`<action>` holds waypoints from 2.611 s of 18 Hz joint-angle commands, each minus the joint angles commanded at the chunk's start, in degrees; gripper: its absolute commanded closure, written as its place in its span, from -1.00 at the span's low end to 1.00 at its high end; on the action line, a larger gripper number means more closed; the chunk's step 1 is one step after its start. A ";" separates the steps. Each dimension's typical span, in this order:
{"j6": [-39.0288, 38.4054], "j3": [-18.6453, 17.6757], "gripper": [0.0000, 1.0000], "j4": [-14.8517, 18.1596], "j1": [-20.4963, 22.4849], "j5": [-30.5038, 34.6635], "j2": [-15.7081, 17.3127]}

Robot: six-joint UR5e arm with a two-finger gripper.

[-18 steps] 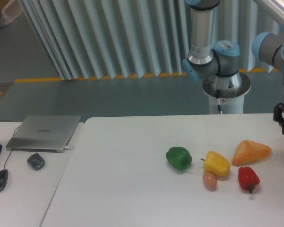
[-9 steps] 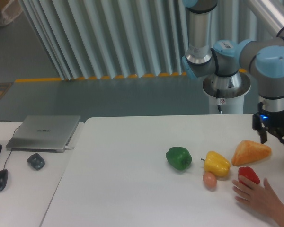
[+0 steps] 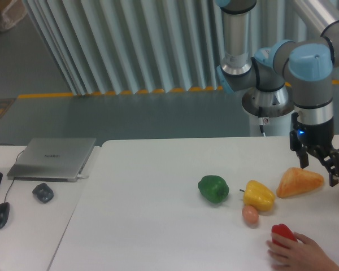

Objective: Place the triangular bread in the basket
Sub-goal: 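Move the open gripper over the orange triangular bread and lower it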

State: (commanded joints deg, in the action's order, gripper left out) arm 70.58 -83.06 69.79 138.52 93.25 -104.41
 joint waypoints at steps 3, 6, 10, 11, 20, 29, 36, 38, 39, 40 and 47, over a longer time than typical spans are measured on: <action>0.09 -0.26 -1.00 -0.09 0.09 -0.09 -0.09; 0.00 -0.35 -1.00 0.00 0.09 -0.18 0.00; 0.00 -0.44 -1.00 0.00 0.26 -0.44 0.00; 0.00 -0.53 -1.00 0.00 0.26 -0.35 0.00; -1.76 -0.79 -1.00 -0.44 0.17 -0.35 -0.88; -0.97 -0.97 -1.00 -0.53 0.70 -0.44 -4.04; -1.76 -2.20 -1.00 -2.10 0.35 -13.96 -4.39; -1.24 -1.41 -1.00 -2.90 0.35 -14.06 -4.75; -1.49 -1.06 -1.00 -2.99 0.26 -14.06 -4.75; -1.67 -0.36 -1.00 -2.90 0.00 -14.06 -5.18; -1.58 -0.53 -1.00 -3.08 -1.67 -13.45 -5.63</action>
State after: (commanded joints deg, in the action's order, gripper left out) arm 68.99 -83.58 66.71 136.85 79.80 -110.04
